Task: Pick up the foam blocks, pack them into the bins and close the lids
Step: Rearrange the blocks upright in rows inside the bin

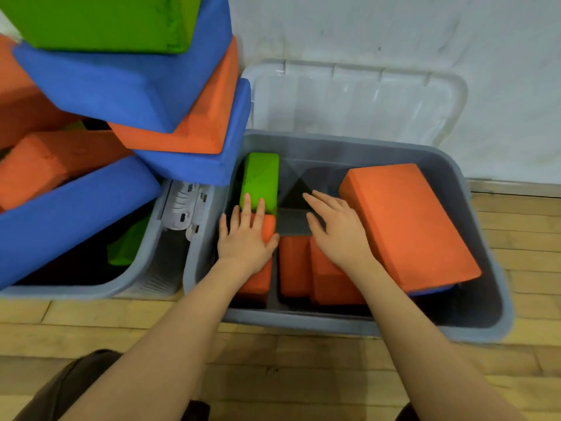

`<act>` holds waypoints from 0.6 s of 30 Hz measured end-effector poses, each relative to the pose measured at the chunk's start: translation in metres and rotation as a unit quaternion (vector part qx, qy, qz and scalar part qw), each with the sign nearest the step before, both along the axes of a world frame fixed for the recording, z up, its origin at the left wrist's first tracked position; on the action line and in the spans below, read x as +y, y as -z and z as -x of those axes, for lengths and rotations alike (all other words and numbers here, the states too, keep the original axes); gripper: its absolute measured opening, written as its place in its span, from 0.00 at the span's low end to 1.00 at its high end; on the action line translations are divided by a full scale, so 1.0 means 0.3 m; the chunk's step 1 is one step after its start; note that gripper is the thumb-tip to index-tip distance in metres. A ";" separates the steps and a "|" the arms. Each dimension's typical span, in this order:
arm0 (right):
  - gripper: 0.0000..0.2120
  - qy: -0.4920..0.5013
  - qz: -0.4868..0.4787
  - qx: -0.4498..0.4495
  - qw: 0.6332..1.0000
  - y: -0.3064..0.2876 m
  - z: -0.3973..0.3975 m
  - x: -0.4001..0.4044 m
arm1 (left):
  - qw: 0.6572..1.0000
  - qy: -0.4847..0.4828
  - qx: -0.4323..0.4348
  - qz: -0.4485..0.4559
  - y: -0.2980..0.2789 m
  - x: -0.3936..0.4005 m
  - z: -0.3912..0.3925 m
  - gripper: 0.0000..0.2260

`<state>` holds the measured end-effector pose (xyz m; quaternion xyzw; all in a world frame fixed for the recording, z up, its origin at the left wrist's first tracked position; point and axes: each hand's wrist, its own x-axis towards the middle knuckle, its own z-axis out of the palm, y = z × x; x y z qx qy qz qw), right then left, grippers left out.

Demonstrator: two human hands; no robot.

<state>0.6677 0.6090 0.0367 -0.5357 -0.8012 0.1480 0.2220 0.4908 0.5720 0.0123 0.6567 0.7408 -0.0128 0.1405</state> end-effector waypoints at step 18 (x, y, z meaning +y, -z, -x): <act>0.36 0.091 0.162 -0.131 0.974 -0.089 -0.644 -0.183 | 0.987 0.118 -0.088 0.057 -0.207 -0.139 -0.609 0.50</act>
